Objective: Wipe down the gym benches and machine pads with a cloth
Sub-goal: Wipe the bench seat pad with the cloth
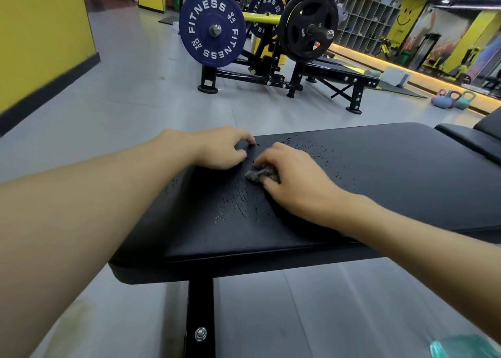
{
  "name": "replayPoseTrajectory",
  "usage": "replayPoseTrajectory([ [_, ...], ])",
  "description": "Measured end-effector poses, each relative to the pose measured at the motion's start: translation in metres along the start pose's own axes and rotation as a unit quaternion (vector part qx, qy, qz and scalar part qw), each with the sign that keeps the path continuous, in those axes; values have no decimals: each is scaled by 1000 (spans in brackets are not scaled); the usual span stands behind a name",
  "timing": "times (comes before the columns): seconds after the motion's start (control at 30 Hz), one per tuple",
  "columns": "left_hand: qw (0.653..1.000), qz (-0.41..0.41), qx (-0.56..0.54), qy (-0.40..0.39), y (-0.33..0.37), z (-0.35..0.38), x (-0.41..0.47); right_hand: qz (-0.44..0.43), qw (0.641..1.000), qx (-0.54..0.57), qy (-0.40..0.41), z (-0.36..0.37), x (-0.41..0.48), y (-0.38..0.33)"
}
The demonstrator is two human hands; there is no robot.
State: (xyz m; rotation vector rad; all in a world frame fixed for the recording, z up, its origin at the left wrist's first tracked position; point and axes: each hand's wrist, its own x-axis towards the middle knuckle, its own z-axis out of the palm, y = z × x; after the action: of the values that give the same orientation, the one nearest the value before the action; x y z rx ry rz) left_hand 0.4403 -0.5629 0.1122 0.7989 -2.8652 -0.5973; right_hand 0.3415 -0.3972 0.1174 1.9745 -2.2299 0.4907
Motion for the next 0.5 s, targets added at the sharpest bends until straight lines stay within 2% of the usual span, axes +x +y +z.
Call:
replayPoseTrajectory([
  [0.07, 1000, -7, 2, -2, -2, -1, -1, 22, 1000, 2, -12, -8, 7, 15],
  [0.17, 1000, -10, -8, -5, -3, -2, -5, 137, 989, -44, 35, -14, 28, 49],
  [0.2, 1000, -10, -9, -5, -3, -2, -4, 148, 986, -55, 49, -9, 30, 46],
  [0.27, 1000, -9, -10, -1, -3, -2, -1, 71, 994, -69, 41, 3, 27, 23],
  [0.33, 1000, -9, -11, -4, -4, -2, 2, -39, 999, -32, -5, 6, 16, 2],
  [0.37, 1000, -11, -10, -7, -5, -2, 3, -63, 998, -19, -26, 2, 16, 5],
  [0.43, 1000, -21, -7, -8, -8, -5, 1, -20, 998, -43, -29, -7, 32, 32],
  [0.5, 999, -39, -1, 1, -12, -7, -2, 82, 995, -62, 12, -9, 48, 58],
])
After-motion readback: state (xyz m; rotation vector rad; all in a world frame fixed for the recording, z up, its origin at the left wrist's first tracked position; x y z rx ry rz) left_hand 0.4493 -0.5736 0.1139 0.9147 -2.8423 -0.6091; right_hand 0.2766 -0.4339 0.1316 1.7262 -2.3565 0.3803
